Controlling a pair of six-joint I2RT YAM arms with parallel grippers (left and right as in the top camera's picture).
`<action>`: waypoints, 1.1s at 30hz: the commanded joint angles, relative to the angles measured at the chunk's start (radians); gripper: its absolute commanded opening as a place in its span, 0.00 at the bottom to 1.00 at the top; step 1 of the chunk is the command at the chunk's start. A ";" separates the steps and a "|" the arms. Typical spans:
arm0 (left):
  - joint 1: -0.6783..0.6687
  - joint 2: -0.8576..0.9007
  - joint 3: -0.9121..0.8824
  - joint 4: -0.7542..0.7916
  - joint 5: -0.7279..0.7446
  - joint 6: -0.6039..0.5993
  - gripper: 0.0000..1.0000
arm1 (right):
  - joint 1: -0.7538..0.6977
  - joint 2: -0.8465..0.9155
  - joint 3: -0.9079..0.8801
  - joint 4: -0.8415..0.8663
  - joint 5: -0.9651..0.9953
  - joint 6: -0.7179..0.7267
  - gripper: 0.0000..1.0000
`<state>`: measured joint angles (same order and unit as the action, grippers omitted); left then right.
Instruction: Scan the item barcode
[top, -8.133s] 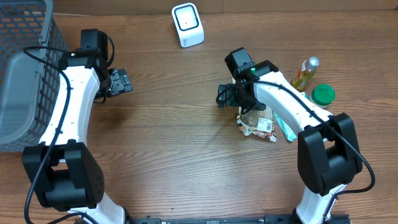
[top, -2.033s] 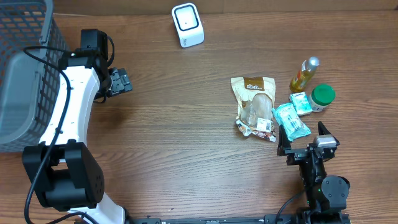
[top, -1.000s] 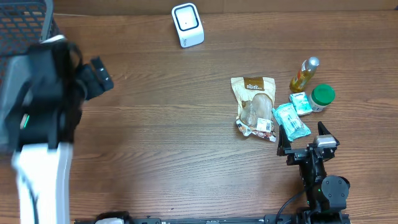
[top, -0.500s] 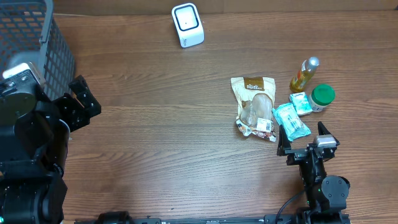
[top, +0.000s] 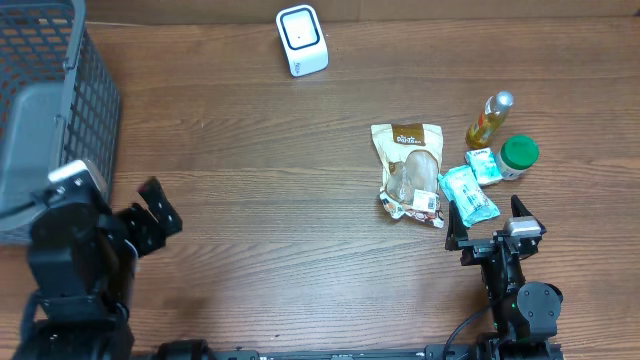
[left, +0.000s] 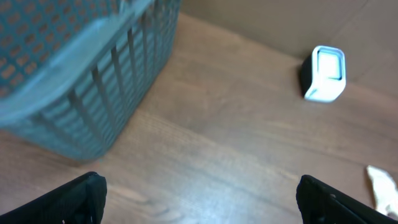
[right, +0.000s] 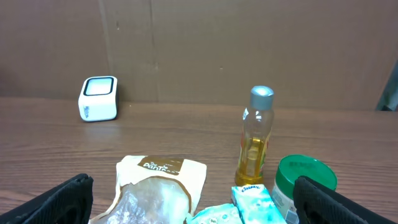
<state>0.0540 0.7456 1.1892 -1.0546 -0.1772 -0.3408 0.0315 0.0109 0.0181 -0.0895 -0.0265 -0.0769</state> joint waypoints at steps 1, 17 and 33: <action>-0.002 -0.082 -0.100 0.004 -0.014 0.005 1.00 | -0.005 -0.008 -0.010 0.008 0.002 0.010 1.00; -0.002 -0.444 -0.588 0.211 -0.007 -0.007 1.00 | -0.005 -0.008 -0.010 0.008 0.002 0.010 1.00; -0.002 -0.742 -0.826 0.984 0.043 -0.007 1.00 | -0.005 -0.008 -0.010 0.008 0.002 0.010 1.00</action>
<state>0.0540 0.0151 0.3790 -0.1158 -0.1493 -0.3412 0.0315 0.0109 0.0181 -0.0887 -0.0261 -0.0776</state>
